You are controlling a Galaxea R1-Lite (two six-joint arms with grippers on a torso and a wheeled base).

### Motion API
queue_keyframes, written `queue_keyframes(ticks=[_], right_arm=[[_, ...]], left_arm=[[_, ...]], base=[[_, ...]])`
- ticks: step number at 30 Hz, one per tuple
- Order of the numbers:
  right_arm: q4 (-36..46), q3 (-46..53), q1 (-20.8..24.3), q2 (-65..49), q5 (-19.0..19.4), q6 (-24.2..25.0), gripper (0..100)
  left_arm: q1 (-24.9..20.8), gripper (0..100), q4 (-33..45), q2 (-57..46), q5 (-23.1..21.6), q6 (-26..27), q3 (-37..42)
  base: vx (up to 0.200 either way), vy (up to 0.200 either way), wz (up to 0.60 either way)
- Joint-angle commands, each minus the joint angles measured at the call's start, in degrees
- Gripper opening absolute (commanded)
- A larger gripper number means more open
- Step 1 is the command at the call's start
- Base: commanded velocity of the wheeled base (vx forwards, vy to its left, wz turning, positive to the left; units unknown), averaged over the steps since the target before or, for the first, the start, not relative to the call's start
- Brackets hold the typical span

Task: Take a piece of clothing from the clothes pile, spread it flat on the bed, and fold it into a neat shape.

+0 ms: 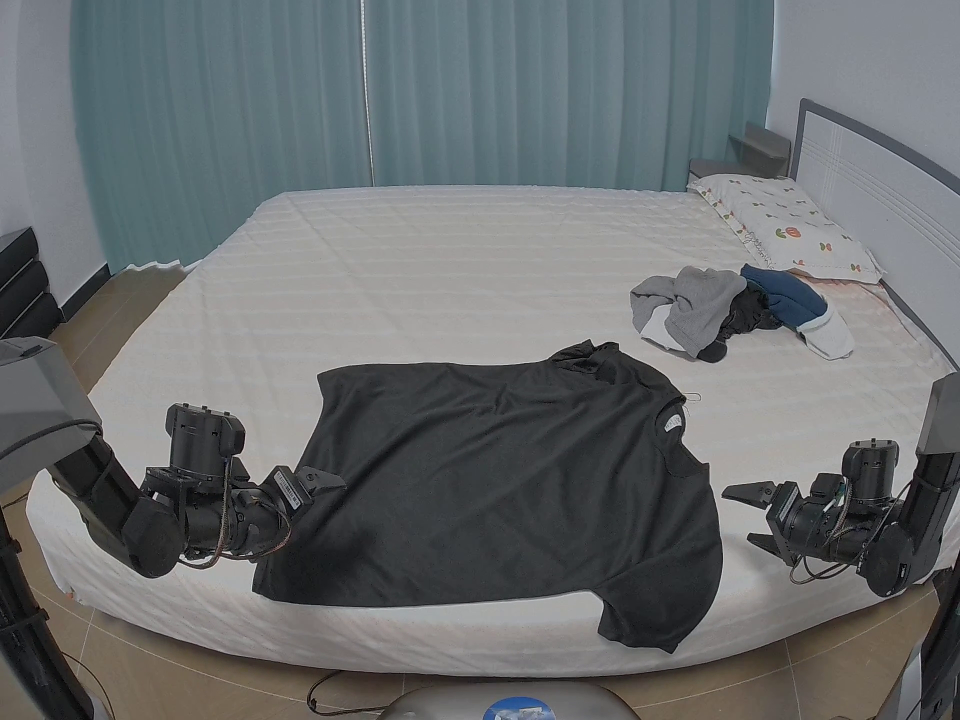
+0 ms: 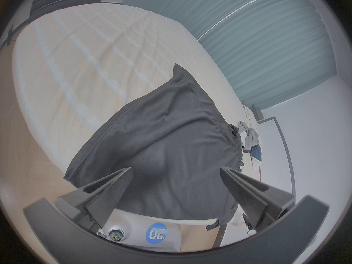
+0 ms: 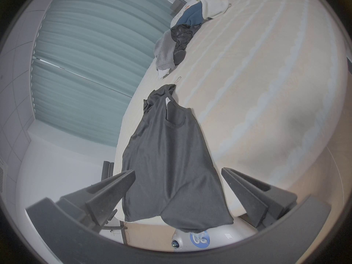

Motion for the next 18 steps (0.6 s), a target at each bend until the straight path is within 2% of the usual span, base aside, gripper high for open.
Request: queue_keyframes(ticks=[1, 16, 18], right_arm=[[-0.8, 0.6, 0.1, 0.8, 0.0, -0.1, 100], [-3.9, 1.8, 0.2, 2.3, 0.0, -0.1, 100], [-3.9, 1.8, 0.2, 2.3, 0.0, -0.1, 100]], left_arm=[[0.3, 100, 0.0, 1.5, 0.2, 0.0, -0.4], [2.0, 100, 0.0, 1.2, -0.6, -4.2, -1.8], [2.2, 100, -0.1, 1.3, -0.6, -4.7, -1.9]], base=[[0.0, 0.0, 0.0], [0.0, 0.0, 0.0], [0.0, 0.2, 0.0]])
